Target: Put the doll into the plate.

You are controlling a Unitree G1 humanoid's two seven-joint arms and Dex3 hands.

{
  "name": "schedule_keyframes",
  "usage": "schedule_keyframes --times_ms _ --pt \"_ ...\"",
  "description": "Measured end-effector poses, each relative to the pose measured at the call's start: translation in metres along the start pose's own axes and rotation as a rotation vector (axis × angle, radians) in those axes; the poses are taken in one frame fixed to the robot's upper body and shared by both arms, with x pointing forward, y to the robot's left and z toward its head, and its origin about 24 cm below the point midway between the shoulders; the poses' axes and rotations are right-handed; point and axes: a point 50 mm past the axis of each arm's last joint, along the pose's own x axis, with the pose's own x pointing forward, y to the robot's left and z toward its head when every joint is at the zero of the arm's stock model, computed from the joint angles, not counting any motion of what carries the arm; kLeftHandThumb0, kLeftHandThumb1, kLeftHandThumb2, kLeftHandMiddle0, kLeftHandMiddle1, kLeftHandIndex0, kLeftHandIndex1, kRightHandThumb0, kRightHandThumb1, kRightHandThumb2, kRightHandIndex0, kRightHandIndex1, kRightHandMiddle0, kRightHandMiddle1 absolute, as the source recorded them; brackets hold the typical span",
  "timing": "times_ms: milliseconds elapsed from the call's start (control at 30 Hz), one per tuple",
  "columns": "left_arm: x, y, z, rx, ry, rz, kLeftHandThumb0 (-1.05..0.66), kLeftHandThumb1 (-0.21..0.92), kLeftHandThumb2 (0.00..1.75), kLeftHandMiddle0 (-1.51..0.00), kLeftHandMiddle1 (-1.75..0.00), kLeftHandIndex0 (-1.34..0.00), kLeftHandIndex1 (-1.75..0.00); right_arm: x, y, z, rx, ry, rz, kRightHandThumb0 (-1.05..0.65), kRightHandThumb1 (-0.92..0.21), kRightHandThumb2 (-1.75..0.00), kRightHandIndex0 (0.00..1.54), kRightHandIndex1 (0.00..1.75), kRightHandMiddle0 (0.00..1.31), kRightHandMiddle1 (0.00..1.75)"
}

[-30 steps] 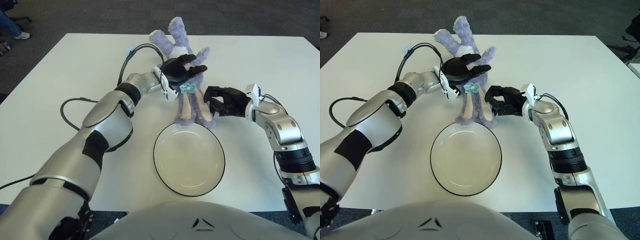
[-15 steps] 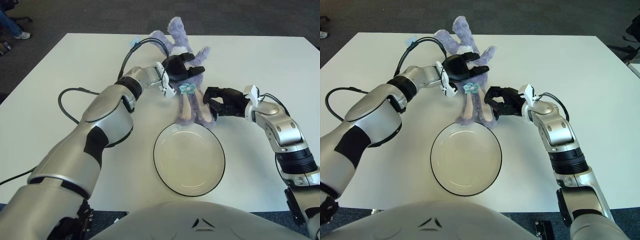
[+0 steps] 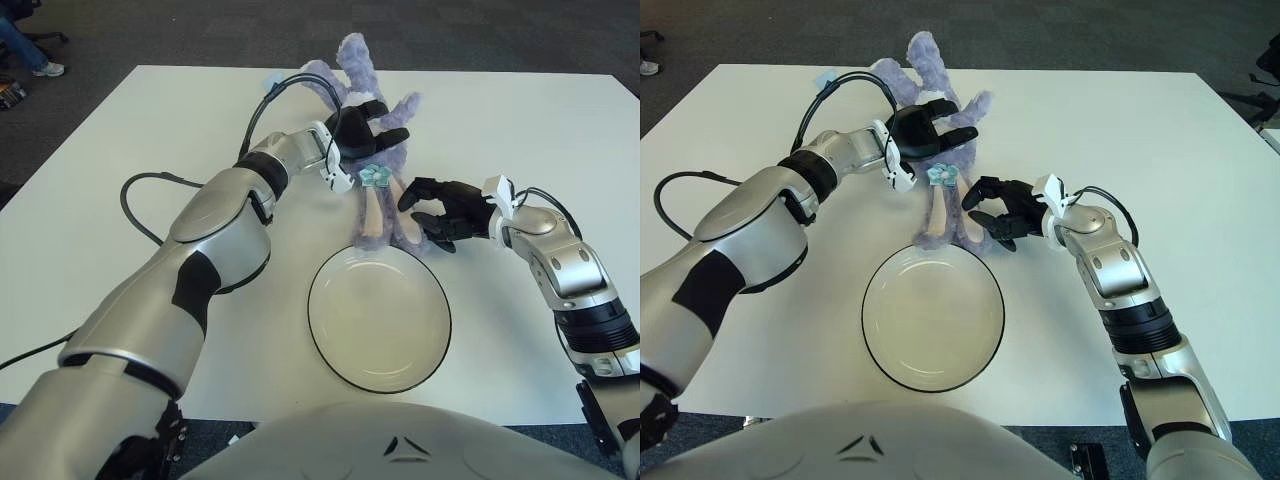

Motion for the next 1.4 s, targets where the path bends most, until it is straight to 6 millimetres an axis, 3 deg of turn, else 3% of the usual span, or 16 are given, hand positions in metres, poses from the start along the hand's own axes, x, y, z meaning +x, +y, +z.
schedule_keyframes --times_ms 267,567,633,833,1100,1400 --pt "0.003 -0.001 0.004 -0.005 0.016 -0.004 0.13 0.17 1.30 0.00 -0.98 0.00 -0.63 -0.001 -0.001 -0.003 0.021 -0.023 0.017 -0.61 -0.57 -0.87 1.22 1.75 0.06 1.61" --pt "0.004 -0.002 0.006 -0.013 0.030 -0.004 -0.08 0.19 1.19 0.00 -0.96 0.00 -0.65 -0.001 -0.001 -0.005 0.028 -0.055 0.026 -0.53 -0.56 -0.96 1.21 1.75 0.05 1.68" --pt "0.005 -0.004 0.009 -0.022 0.030 -0.005 -0.12 0.20 1.17 0.00 -0.99 0.00 -0.69 -0.001 -0.001 -0.006 0.024 -0.059 0.026 -0.43 -0.71 -0.78 1.21 1.75 0.17 1.72" --pt "0.008 -0.010 0.023 -0.063 0.016 0.011 -0.15 0.19 1.15 0.00 -1.04 0.00 -0.74 -0.001 0.000 -0.007 0.028 -0.059 0.035 -0.36 -0.86 -0.59 1.18 1.75 0.21 1.74" --pt "0.008 -0.011 0.028 -0.079 0.002 0.025 -0.18 0.18 1.15 0.00 -1.05 0.00 -0.78 -0.002 0.002 -0.008 0.038 -0.054 0.043 -0.35 -0.89 -0.56 1.15 1.75 0.21 1.75" --pt "0.007 -0.011 0.029 -0.091 -0.012 0.030 -0.15 0.16 1.20 -0.01 -1.17 0.00 -1.01 -0.004 0.003 -0.007 0.045 -0.049 0.038 -0.35 -0.90 -0.55 1.13 1.75 0.21 1.75"
